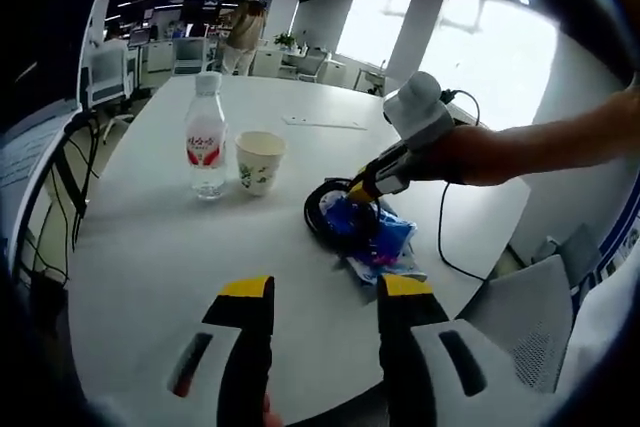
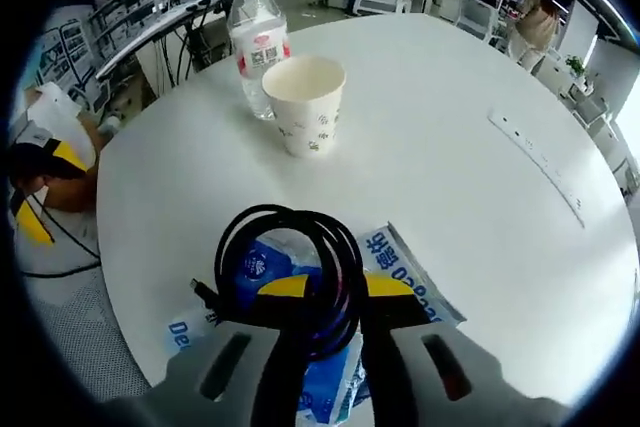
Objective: Arrange the tabletop items into an orderly group along one side of the table until the central work area is clear of visible clutter.
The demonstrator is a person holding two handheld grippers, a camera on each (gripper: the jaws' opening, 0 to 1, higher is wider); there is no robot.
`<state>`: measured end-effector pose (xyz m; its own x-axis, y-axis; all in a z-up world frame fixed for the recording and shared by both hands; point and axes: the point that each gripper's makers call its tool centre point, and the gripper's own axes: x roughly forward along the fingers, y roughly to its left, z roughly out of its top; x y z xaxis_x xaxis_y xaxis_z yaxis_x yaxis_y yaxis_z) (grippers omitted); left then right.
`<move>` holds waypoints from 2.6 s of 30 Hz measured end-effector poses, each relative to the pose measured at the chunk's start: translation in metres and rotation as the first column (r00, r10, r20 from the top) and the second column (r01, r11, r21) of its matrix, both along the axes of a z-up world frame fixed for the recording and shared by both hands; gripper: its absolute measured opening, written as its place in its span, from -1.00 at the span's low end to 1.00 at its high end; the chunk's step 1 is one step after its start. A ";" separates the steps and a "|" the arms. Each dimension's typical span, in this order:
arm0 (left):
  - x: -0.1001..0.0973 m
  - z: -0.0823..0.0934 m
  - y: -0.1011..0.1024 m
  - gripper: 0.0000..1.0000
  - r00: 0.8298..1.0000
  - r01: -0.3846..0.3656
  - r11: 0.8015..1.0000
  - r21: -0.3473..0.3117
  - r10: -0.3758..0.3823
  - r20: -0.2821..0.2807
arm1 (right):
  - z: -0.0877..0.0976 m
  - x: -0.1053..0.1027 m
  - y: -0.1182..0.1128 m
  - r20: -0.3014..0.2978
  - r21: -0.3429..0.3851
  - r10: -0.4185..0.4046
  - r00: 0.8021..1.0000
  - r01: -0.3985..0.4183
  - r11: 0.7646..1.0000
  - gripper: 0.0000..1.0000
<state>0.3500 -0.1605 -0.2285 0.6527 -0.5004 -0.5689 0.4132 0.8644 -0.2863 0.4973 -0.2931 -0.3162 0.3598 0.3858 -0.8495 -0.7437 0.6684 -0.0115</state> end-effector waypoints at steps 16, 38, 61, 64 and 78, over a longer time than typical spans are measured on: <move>0.002 0.002 -0.004 -0.19 1.000 0.000 1.000 -0.007 0.000 0.002 | 0.023 -0.010 -0.001 0.072 0.002 0.010 0.997 -0.010 1.000 -0.86; 0.001 0.003 -0.008 -0.19 1.000 0.019 1.000 0.008 -0.019 0.010 | 0.063 -0.021 0.003 0.189 0.038 0.068 0.980 -0.077 0.996 -0.90; 0.001 0.007 -0.018 -0.19 0.998 0.057 0.998 0.019 -0.058 0.019 | 0.117 -0.026 0.000 0.333 0.071 0.090 0.939 -0.120 0.990 -0.91; 0.000 0.007 -0.021 -0.19 0.998 0.061 0.998 0.019 -0.062 0.020 | 0.123 -0.026 -0.003 0.347 0.072 0.084 0.934 -0.116 0.991 -0.91; 0.001 0.008 -0.030 -0.19 0.996 0.091 0.996 0.023 -0.091 0.023 | 0.141 -0.026 -0.036 0.382 0.062 0.039 0.923 -0.067 0.996 -0.91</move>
<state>0.3513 -0.1902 -0.2209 0.6183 -0.5459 -0.5654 0.4971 0.8288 -0.2568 0.4710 -0.3292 -0.1757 0.6272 0.4687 -0.6220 -0.7275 0.6378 -0.2530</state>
